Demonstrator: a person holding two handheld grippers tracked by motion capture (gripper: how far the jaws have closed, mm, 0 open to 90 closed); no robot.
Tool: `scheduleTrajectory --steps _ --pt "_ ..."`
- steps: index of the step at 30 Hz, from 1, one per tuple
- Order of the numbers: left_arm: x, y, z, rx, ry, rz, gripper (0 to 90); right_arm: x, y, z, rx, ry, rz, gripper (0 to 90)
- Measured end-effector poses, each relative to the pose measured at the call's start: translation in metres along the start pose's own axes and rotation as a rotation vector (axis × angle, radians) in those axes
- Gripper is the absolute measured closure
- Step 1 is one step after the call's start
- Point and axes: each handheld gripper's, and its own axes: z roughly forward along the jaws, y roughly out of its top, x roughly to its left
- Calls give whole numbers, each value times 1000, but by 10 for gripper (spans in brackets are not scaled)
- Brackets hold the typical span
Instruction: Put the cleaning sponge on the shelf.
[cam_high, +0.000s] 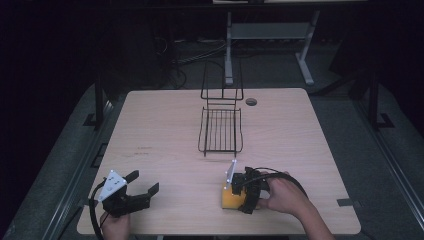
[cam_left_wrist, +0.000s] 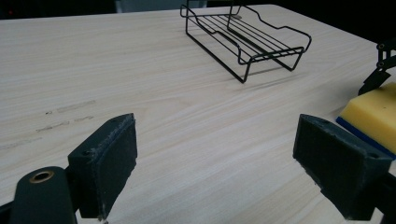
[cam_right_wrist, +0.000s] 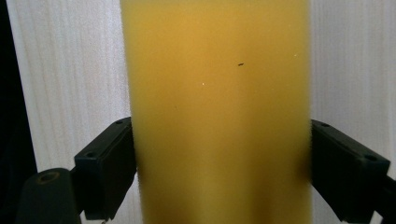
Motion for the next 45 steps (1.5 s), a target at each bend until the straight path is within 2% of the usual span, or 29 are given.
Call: scheduleTrajectory --steps 7,10,24,36,45 --pt "1 0 0 0 1 -2 130 1 1 4 12 -1 -10 159" --pt "1 0 -1 -5 -1 -7 130 1 1 5 12 -1 -17 197" --pt "0 0 1 1 -5 -1 130 -3 6 -3 7 -17 -20 209" --pt "0 1 2 -1 -7 -7 130 -20 24 -19 -18 -22 -37 209" --pt "-1 2 5 4 -12 0 129 -32 34 -22 -16 -17 -42 210"
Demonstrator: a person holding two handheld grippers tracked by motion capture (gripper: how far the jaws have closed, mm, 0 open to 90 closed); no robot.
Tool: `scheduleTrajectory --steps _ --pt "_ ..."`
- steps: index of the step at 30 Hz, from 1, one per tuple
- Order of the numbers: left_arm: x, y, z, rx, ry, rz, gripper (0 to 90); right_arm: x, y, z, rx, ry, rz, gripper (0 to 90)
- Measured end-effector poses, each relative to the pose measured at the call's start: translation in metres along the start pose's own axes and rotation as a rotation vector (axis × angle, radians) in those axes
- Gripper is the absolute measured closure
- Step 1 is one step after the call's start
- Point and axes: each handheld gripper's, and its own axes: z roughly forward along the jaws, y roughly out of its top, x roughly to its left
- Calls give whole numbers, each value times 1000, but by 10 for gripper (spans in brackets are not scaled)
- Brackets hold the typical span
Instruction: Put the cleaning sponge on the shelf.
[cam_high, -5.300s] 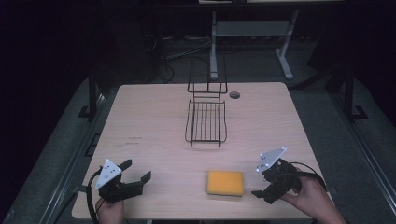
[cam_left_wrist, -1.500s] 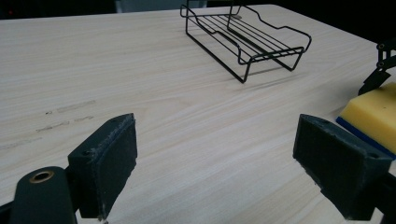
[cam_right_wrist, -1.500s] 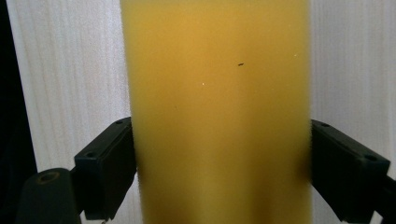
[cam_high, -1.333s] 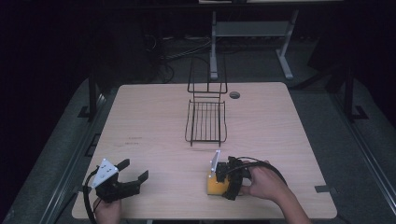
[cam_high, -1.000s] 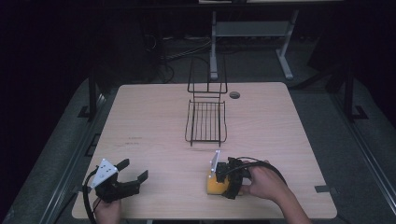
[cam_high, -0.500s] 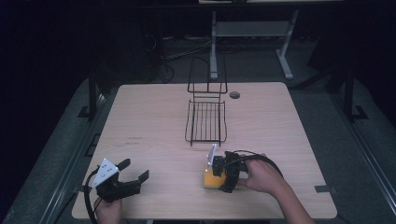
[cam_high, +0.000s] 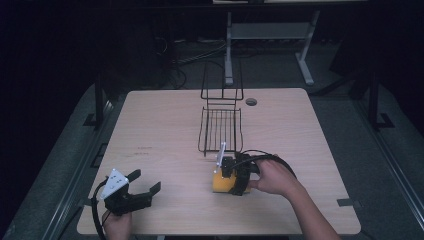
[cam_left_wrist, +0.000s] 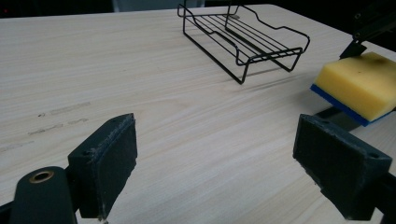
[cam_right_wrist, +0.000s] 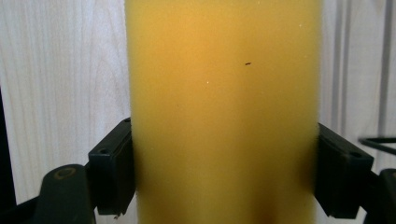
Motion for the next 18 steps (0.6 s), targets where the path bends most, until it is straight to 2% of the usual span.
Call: scheduleTrajectory --steps 18 --pt "1 0 0 -5 0 -8 130 -18 8 -11 -10 -5 10 209"
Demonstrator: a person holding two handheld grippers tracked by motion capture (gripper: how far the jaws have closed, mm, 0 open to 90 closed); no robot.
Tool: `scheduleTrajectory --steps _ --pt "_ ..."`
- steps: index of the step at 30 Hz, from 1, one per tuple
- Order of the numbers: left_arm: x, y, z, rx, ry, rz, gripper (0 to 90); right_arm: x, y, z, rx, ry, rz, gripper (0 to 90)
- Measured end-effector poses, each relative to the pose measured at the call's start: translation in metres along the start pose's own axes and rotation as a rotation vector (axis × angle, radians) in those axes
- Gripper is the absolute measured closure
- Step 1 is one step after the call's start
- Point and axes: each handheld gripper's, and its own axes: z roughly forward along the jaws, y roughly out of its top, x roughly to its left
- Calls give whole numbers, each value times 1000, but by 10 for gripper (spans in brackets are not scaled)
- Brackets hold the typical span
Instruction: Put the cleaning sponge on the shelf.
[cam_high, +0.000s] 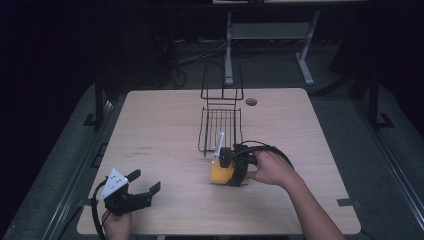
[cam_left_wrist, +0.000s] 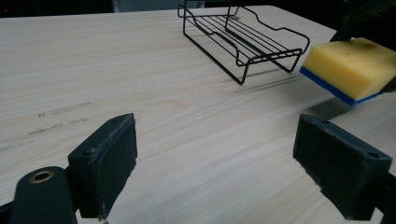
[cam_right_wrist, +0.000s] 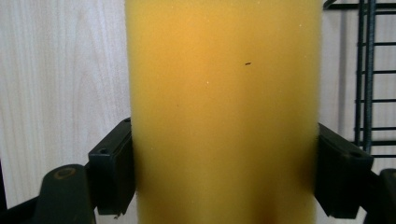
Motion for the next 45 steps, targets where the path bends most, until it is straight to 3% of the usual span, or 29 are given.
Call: scheduleTrajectory --steps 14,26,31,38,41,45 --pt "0 -1 -1 -2 -2 -8 130 -16 1 -4 -22 13 25 210" --pt "-5 0 2 5 -11 18 129 -34 8 -7 3 11 36 210" --pt "-4 0 1 2 -8 13 130 -42 10 -6 -9 20 47 210" --pt "-2 0 0 0 -4 4 129 -50 13 -6 24 4 35 210" --pt "-1 0 0 1 -1 5 129 -54 14 -7 -1 10 42 211" --pt "-1 0 -1 -2 -1 5 129 -59 16 -6 30 -2 40 211"
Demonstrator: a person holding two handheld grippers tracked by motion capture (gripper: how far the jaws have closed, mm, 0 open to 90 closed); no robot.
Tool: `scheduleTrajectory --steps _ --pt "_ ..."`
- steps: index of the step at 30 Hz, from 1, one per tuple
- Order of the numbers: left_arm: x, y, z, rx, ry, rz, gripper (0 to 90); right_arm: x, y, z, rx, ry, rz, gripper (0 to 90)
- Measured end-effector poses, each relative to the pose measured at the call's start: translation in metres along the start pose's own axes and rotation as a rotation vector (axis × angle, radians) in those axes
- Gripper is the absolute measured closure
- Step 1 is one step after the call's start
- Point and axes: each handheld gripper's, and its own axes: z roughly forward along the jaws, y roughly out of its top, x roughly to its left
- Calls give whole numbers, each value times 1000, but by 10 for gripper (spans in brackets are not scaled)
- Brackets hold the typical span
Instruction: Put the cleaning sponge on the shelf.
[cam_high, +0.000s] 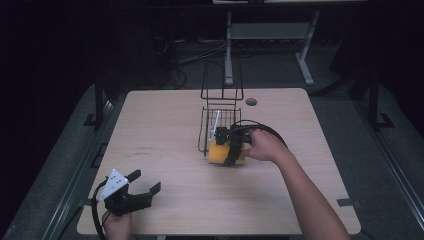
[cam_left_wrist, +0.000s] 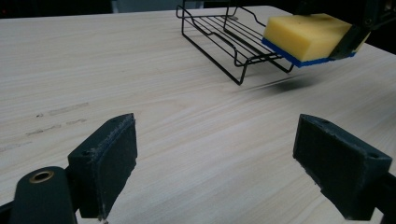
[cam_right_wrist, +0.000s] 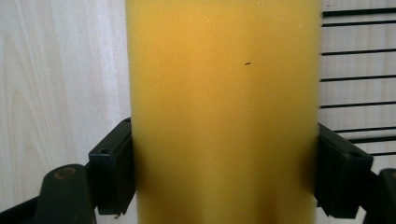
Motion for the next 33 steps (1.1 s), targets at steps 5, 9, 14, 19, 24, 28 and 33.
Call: scheduleTrajectory --steps 5,9,14,19,24,28,33 --pt "0 0 0 1 2 2 129 -7 5 -4 -11 -4 1 211" --pt "1 0 -1 -1 3 -5 130 -11 10 -5 -5 -18 -13 211" --pt "3 -1 -1 -4 5 -10 129 -16 12 -4 -19 -11 -3 211" --pt "3 -1 -1 -4 4 -10 130 -23 8 1 -13 -7 18 211" --pt "1 -1 0 -4 2 -12 129 -30 7 3 -14 1 22 211" --pt "3 -1 -1 -2 3 -11 130 -35 11 2 7 -11 13 211" --pt "3 -1 0 0 1 -13 130 -40 21 1 24 -17 -5 211"
